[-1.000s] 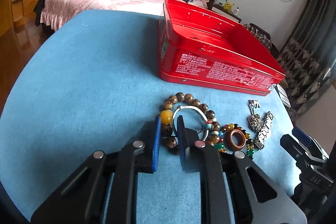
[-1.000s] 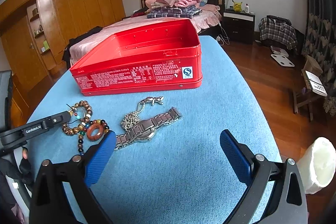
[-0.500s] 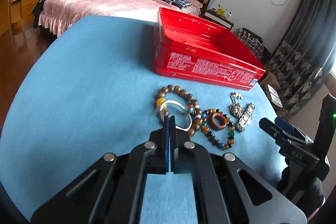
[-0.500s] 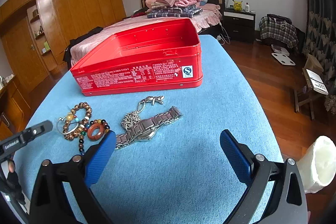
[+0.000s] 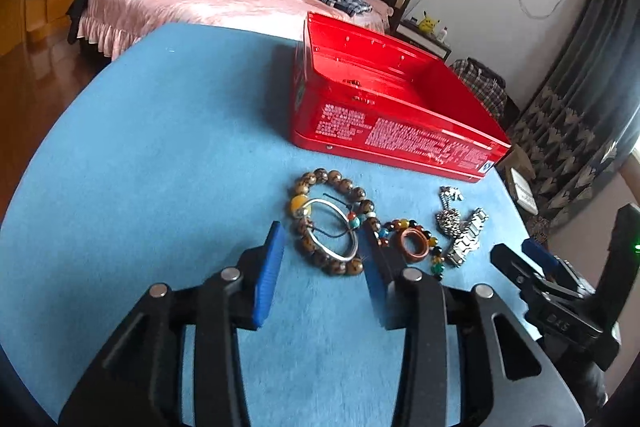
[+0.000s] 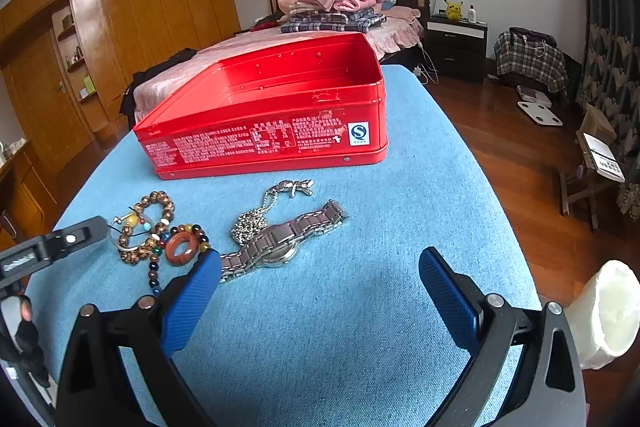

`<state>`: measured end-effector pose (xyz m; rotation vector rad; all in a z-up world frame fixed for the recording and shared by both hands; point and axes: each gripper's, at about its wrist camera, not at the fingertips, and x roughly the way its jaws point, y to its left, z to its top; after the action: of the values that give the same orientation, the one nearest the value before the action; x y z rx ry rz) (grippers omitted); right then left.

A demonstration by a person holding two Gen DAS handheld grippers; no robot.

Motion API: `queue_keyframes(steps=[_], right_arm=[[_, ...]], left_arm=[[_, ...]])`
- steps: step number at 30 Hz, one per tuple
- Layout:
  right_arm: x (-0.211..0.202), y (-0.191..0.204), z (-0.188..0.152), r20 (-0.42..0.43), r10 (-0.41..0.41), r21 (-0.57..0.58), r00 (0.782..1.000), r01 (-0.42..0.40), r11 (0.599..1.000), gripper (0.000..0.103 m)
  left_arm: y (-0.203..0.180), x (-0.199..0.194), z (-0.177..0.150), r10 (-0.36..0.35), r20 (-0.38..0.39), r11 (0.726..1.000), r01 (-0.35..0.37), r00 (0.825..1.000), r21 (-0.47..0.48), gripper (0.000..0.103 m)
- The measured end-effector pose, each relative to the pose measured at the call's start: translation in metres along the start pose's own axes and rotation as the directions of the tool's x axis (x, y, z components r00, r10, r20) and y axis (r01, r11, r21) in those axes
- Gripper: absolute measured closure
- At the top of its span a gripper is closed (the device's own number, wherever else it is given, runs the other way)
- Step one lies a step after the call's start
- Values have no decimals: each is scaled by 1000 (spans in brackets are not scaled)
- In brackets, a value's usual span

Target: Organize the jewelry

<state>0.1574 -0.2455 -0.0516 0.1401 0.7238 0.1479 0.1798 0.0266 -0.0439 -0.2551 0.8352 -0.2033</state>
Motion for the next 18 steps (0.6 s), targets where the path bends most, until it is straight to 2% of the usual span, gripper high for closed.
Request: queue_keyframes(steps=[1,4,6,8,14,18], right_arm=[[0,0,0,0,1,0,1000,-1,1000,6],[1,0,-1,0,4,2,1000,-4,1000,6],[1,-1,-1,-2,5,5,1000,-5,1000,6],[2,-1,-1,-3,6,8,1000,-6,1000,6],[2,-2,-1,-3,5,8,1000,-5,1000,6],[2,-1,-1,-3,5,7,1000,-4,1000,6]], left_arm=[[0,4,0,3,-7,1000,-3,1000,5,70],[0,13,-2,13,-22,1000,-13,1000,15,89],[-1,10,-3,14,-3,1000,-14,1000,23,92],[-1,5,-3,15,21,999,-16,1000,34,99],[7,-16,-7,4,52,1000,-5,999,16,101],[27,-32,-14,14,81,999,-10,997,-53,101]])
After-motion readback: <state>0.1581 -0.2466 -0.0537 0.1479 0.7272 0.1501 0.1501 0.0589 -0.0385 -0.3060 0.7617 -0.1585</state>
